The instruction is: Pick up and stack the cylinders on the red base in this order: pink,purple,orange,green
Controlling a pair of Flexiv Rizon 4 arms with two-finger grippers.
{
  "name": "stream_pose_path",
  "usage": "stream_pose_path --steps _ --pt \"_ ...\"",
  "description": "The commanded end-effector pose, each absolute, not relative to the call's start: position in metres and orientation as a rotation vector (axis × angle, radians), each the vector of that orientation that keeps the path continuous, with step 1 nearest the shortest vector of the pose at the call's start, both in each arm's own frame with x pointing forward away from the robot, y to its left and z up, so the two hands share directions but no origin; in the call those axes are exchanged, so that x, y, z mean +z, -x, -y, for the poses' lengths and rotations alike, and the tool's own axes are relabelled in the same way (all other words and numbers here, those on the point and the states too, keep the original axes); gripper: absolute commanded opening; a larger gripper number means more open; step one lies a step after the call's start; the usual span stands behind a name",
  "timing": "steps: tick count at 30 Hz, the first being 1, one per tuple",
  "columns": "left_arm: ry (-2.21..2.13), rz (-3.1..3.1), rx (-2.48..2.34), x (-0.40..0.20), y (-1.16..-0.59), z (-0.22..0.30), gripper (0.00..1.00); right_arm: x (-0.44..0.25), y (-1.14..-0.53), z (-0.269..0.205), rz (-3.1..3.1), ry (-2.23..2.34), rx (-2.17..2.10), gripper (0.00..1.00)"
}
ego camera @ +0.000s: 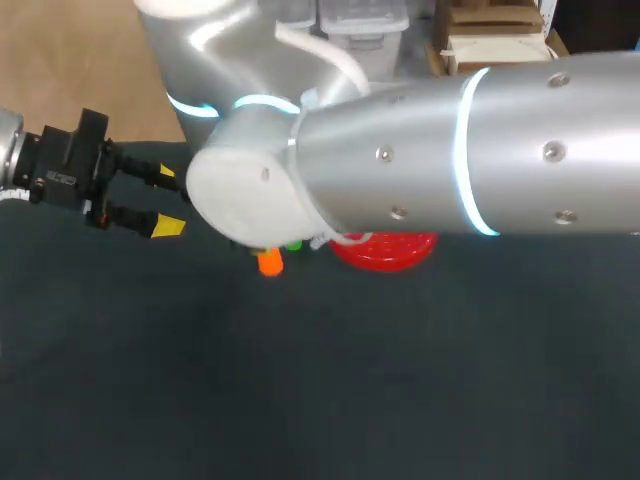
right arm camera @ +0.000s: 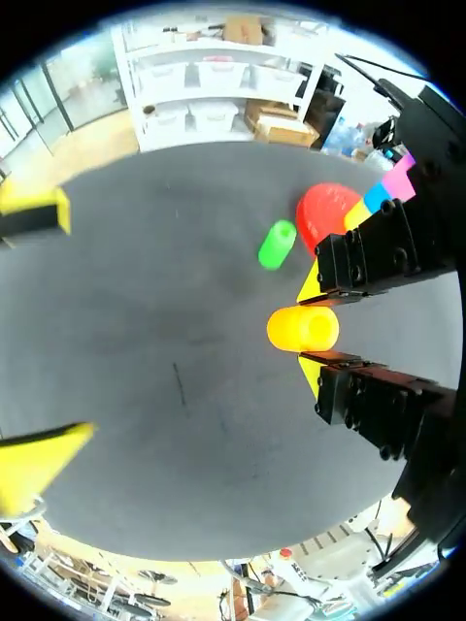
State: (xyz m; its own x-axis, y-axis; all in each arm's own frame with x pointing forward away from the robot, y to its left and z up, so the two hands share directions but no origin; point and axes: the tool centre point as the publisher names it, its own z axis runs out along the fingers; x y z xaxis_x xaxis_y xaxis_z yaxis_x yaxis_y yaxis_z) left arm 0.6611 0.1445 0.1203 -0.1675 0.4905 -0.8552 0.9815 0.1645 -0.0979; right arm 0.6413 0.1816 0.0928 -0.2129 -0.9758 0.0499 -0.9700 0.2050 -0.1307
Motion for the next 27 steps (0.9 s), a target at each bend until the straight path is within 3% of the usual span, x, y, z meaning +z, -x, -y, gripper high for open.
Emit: stream_pose_path --steps 1,9,27 --pt "-1.405 -1.753 -0.911 0.120 -0.661 -0.146 1.00 0.150 -0.639 -0.156 -2.355 1.934 -0.192 0.00" --pt "-1.405 -1.753 -0.911 0.120 -0.661 -0.146 1.00 0.217 -0.673 -0.106 -2.409 1.930 -0.175 0.00" --pt "-1.405 -1.753 -0.911 0.120 -0.661 -0.146 1.00 0.254 -0.714 -0.033 -2.515 1.848 -0.059 0.00"
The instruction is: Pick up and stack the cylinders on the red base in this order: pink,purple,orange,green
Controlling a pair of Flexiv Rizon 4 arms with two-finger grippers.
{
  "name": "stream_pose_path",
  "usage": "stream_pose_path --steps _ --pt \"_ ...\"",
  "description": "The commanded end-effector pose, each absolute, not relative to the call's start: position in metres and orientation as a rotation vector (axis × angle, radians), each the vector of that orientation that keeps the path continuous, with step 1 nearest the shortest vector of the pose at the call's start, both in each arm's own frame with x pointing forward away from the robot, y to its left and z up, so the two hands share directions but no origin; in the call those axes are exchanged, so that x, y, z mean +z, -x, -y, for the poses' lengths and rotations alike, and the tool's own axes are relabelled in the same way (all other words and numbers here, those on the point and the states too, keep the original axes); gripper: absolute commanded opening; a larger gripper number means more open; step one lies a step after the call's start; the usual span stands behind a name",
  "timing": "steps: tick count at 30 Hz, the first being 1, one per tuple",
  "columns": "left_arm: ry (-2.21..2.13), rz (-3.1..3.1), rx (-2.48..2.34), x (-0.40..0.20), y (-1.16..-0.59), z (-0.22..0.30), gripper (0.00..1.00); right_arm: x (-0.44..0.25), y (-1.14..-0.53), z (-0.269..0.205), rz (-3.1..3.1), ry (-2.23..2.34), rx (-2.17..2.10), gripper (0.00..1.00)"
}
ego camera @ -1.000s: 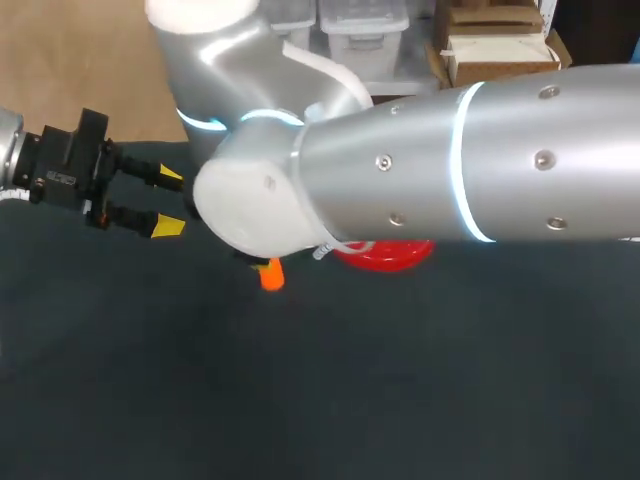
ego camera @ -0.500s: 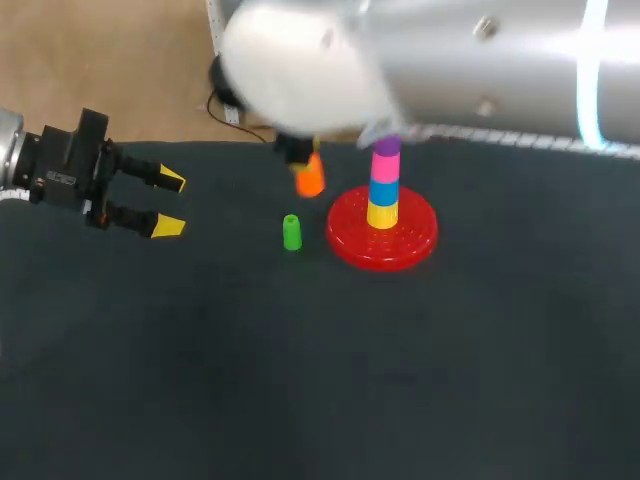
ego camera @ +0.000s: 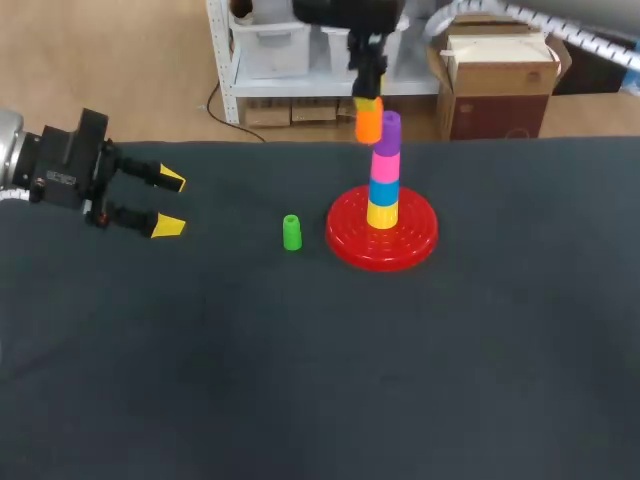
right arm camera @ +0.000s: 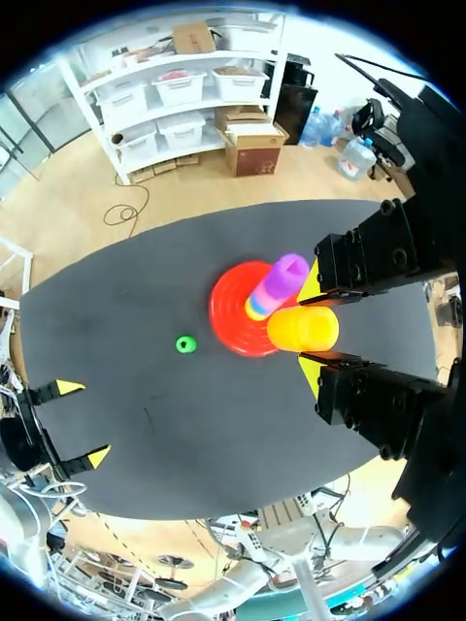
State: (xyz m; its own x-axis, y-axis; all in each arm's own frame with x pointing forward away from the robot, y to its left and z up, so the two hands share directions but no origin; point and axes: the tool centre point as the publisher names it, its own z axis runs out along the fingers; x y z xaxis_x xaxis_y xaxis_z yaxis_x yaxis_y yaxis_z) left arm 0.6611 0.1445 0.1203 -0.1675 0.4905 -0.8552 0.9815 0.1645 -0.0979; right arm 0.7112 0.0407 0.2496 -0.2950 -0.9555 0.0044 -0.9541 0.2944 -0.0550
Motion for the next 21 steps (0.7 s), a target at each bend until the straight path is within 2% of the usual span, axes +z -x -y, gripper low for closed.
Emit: stream_pose_path --steps 1,21 --pt "-1.405 -1.753 -0.911 0.120 -0.661 -0.146 1.00 0.255 -0.716 -0.031 -2.513 1.843 -0.060 0.00" --pt "-1.405 -1.753 -0.911 0.120 -0.661 -0.146 1.00 0.242 -0.757 -0.009 -2.545 1.865 -0.003 0.00"
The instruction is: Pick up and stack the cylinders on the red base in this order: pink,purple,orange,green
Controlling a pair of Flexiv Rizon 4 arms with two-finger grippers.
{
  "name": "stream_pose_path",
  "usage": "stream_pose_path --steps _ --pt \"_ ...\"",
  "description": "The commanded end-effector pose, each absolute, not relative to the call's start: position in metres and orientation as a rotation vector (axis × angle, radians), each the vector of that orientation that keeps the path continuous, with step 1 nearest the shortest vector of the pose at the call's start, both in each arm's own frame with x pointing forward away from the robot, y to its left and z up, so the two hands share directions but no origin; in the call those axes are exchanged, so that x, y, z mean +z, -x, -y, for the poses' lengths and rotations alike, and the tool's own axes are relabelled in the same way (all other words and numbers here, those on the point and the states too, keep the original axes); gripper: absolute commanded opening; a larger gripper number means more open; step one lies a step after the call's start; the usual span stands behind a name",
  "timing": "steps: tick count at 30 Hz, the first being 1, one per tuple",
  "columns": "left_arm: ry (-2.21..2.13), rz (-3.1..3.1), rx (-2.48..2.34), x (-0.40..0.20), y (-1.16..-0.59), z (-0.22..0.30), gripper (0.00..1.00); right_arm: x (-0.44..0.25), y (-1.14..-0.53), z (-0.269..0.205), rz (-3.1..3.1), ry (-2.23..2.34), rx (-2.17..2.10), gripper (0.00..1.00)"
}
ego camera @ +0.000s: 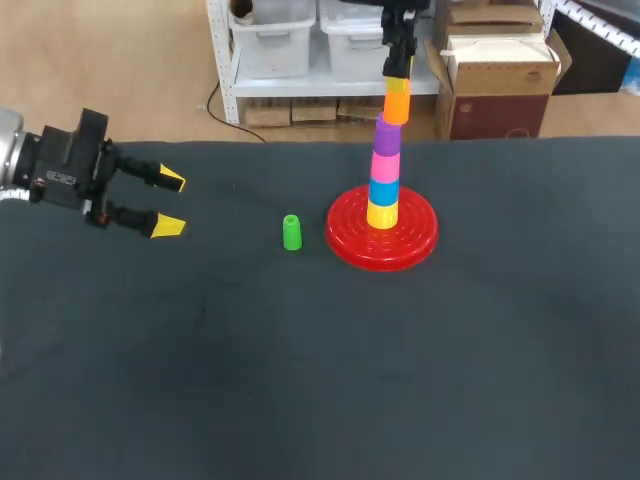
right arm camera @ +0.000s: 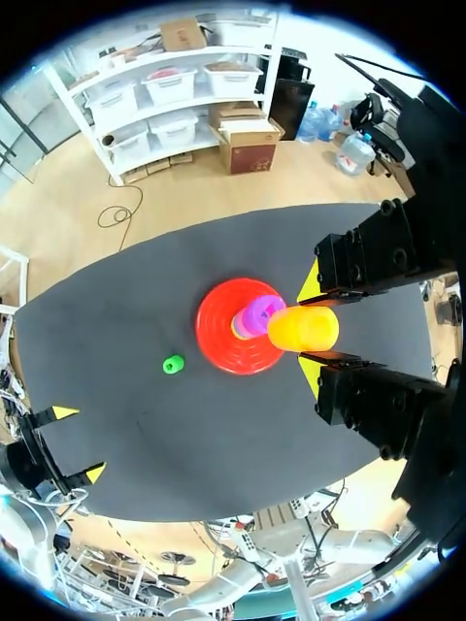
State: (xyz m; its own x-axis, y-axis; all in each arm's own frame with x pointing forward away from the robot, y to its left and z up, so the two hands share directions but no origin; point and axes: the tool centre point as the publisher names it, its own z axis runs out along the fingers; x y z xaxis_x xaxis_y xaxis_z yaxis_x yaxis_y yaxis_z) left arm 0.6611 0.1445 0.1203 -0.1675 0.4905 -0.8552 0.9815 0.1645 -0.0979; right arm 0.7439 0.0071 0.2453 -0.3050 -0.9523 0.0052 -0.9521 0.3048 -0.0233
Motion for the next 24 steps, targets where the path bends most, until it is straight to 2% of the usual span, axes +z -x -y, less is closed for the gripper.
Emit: stream_pose_path --steps 1,13,24 --pt "-1.405 -1.753 -0.911 0.120 -0.661 -0.146 1.00 0.242 -0.759 -0.009 -2.543 1.867 -0.002 0.00" --pt "-1.405 -1.753 -0.911 0.120 -0.661 -0.146 1.00 0.235 -0.776 -0.013 -2.519 1.920 0.026 0.00" --pt "-1.405 -1.753 -0.911 0.120 -0.661 -0.146 1.00 0.231 -0.753 -0.025 -2.496 1.937 0.025 0.00"
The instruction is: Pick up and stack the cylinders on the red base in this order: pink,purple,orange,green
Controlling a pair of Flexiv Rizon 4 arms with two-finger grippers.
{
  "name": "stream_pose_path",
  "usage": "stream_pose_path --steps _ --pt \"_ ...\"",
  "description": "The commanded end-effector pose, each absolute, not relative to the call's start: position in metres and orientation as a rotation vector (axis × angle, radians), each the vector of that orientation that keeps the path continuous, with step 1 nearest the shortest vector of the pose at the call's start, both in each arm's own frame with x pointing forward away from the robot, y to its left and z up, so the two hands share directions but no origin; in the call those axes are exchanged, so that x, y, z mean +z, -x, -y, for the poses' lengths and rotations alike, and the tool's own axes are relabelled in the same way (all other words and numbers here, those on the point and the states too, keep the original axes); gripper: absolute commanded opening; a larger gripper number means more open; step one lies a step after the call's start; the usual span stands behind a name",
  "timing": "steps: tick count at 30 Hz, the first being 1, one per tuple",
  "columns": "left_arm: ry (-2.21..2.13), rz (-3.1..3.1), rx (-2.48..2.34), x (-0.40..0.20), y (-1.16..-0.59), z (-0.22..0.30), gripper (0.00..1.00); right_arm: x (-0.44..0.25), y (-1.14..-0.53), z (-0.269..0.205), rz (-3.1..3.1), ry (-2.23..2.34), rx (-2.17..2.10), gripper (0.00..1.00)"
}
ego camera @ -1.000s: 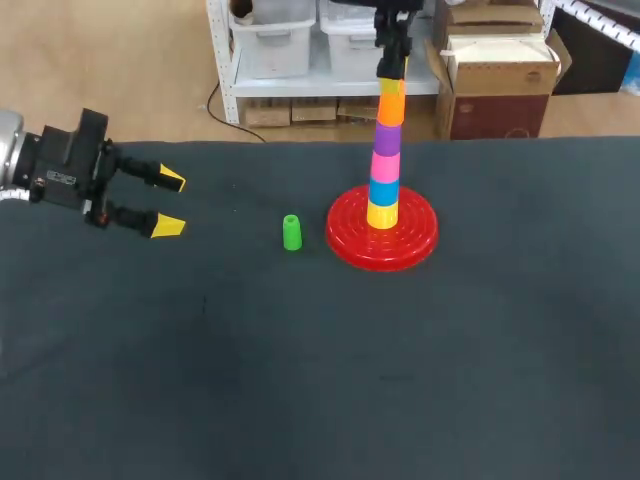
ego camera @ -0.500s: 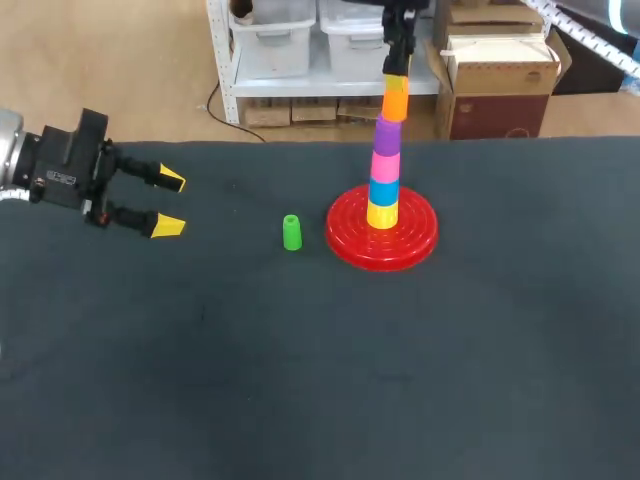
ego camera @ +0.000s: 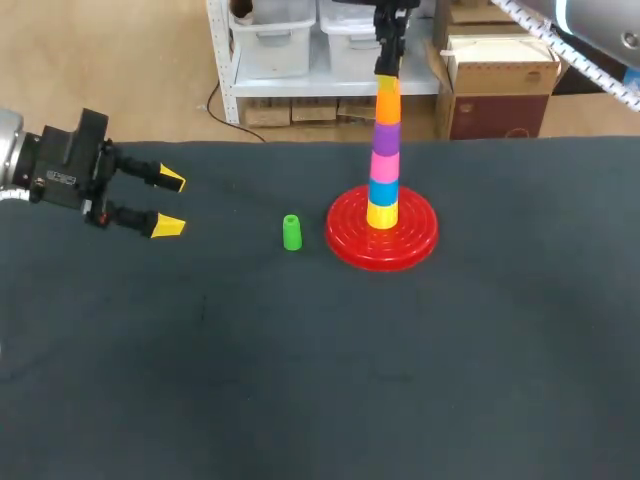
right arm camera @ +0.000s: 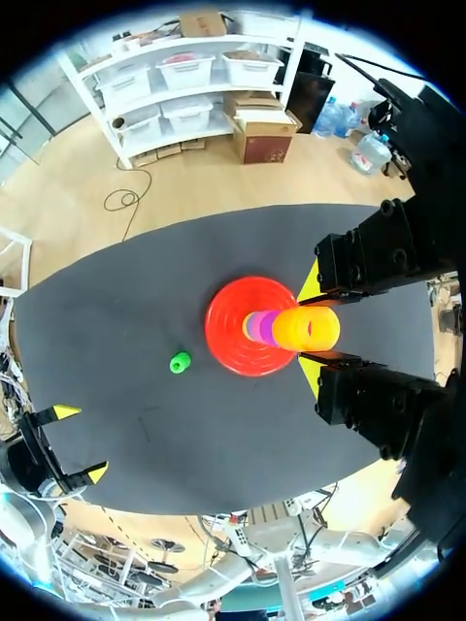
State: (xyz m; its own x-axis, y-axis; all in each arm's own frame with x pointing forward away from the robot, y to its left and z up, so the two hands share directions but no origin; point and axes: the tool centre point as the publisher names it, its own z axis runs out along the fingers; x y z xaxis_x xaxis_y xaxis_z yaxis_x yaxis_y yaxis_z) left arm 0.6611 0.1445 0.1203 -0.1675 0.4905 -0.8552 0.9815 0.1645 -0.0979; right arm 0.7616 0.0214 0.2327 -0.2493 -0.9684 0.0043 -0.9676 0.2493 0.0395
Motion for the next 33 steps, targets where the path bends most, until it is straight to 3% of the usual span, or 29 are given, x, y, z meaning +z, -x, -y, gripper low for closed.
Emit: stream_pose_path --steps 1,22,23,24,25,33 --pt "-1.405 -1.753 -0.911 0.120 -0.661 -0.146 1.00 0.230 -0.752 -0.025 2.466 -1.915 -0.021 0.00" --pt "-1.405 -1.753 -0.911 0.120 -0.661 -0.146 1.00 0.206 -0.718 -0.011 2.597 -1.806 0.032 0.00" --pt "-1.405 -1.753 -0.911 0.120 -0.661 -0.146 1.00 0.210 -0.719 -0.013 2.604 -1.818 0.055 0.12" --pt "-1.405 -1.753 -0.911 0.120 -0.661 -0.146 1.00 0.214 -0.720 -0.015 2.600 -1.826 0.072 0.38" --pt "-1.405 -1.753 -0.911 0.120 -0.661 -0.146 1.00 0.223 -0.722 -0.020 2.593 -1.844 0.118 1.00" --pt "-1.405 -1.753 -0.911 0.120 -0.661 -0.146 1.00 0.277 -0.733 -0.059 2.510 -1.977 0.379 1.00"
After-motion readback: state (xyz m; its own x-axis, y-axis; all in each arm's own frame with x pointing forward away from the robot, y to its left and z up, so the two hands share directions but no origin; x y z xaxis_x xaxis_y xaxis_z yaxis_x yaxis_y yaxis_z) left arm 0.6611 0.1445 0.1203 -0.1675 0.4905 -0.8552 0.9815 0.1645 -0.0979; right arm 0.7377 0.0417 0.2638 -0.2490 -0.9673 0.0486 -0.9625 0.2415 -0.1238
